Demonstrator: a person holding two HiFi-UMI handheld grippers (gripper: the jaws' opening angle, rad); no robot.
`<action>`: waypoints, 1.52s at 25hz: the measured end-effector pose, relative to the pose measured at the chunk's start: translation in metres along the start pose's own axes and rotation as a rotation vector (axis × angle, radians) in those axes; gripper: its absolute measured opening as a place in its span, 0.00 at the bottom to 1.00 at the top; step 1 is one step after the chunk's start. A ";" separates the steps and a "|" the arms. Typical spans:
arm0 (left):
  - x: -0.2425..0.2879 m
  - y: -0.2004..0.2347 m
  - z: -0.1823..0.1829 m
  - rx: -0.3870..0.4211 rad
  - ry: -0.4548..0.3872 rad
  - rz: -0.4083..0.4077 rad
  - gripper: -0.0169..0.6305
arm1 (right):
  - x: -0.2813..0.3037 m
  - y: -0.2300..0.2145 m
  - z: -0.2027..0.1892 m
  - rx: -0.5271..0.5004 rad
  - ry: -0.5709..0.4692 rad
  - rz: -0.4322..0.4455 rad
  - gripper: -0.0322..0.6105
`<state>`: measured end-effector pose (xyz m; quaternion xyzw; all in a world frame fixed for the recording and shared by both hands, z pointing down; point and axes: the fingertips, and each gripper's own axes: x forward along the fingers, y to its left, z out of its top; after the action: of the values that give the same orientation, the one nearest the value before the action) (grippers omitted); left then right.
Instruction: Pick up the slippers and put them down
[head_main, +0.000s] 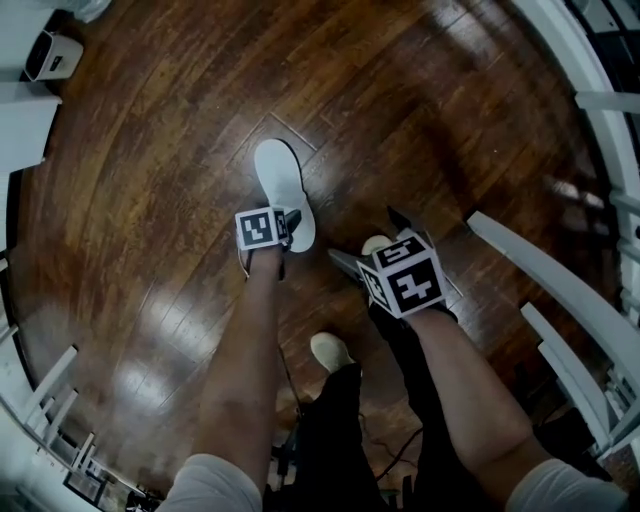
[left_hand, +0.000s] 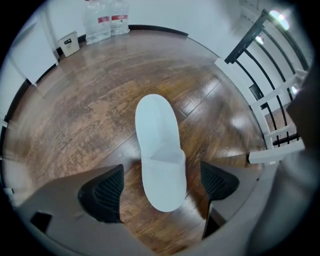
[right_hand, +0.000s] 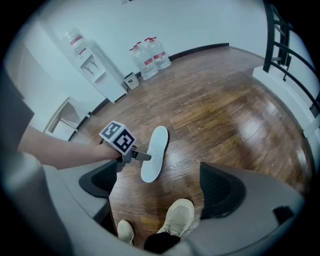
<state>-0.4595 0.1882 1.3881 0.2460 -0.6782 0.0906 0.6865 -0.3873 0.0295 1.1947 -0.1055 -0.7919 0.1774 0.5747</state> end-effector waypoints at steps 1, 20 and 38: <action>-0.015 -0.006 -0.001 0.000 -0.001 -0.007 0.76 | -0.004 -0.001 -0.001 -0.001 -0.002 -0.006 0.88; -0.559 -0.136 -0.074 0.225 -0.116 -0.026 0.76 | -0.433 0.148 -0.034 -0.032 -0.100 -0.072 0.87; -0.830 -0.248 -0.238 0.446 -0.308 -0.120 0.76 | -0.778 0.243 -0.211 0.206 -0.455 -0.240 0.88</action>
<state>-0.1875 0.2575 0.5349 0.4416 -0.7222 0.1582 0.5084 0.0506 -0.0032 0.4769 0.0904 -0.8853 0.2067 0.4066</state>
